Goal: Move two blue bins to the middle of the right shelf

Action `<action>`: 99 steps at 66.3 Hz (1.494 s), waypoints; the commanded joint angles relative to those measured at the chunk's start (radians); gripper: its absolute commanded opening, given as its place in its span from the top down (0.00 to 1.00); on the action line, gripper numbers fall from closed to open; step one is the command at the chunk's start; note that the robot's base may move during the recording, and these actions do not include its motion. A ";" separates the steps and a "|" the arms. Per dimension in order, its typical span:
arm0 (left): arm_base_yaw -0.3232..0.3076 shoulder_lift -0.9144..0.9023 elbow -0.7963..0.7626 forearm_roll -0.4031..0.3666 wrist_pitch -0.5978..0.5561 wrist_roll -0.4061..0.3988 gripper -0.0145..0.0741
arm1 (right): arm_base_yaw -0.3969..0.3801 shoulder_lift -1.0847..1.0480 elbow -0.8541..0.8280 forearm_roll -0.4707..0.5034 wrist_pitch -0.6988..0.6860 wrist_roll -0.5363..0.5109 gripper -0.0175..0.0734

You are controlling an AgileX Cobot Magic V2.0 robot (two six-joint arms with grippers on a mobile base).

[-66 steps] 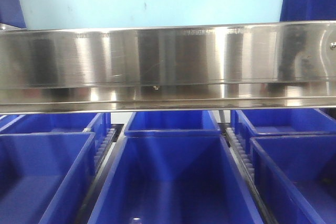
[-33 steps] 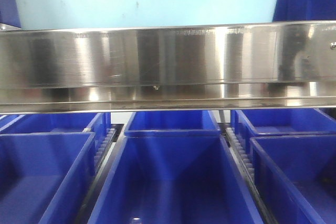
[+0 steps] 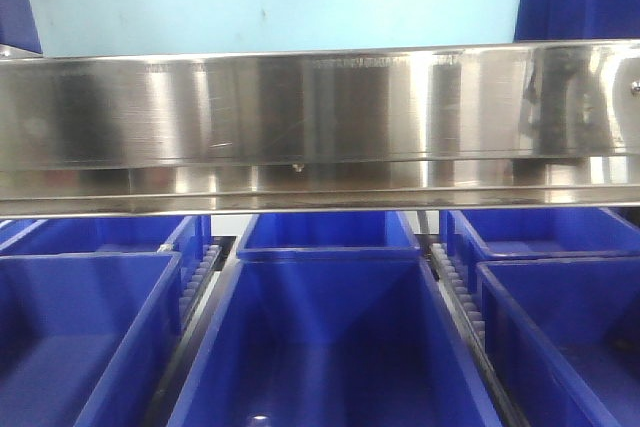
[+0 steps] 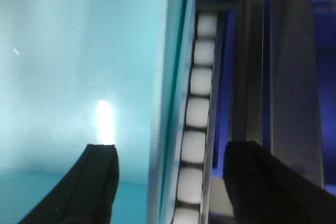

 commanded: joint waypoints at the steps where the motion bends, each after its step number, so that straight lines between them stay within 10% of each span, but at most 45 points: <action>1: 0.001 0.036 -0.053 -0.028 0.057 0.028 0.48 | -0.004 0.025 -0.020 0.024 0.037 -0.005 0.46; 34: 0.094 0.091 0.009 -0.264 0.057 0.120 0.55 | -0.004 0.084 -0.020 0.062 0.037 -0.005 0.46; 99: 0.094 0.077 0.057 -0.275 0.057 0.127 0.55 | -0.004 0.083 -0.022 0.083 0.037 -0.005 0.46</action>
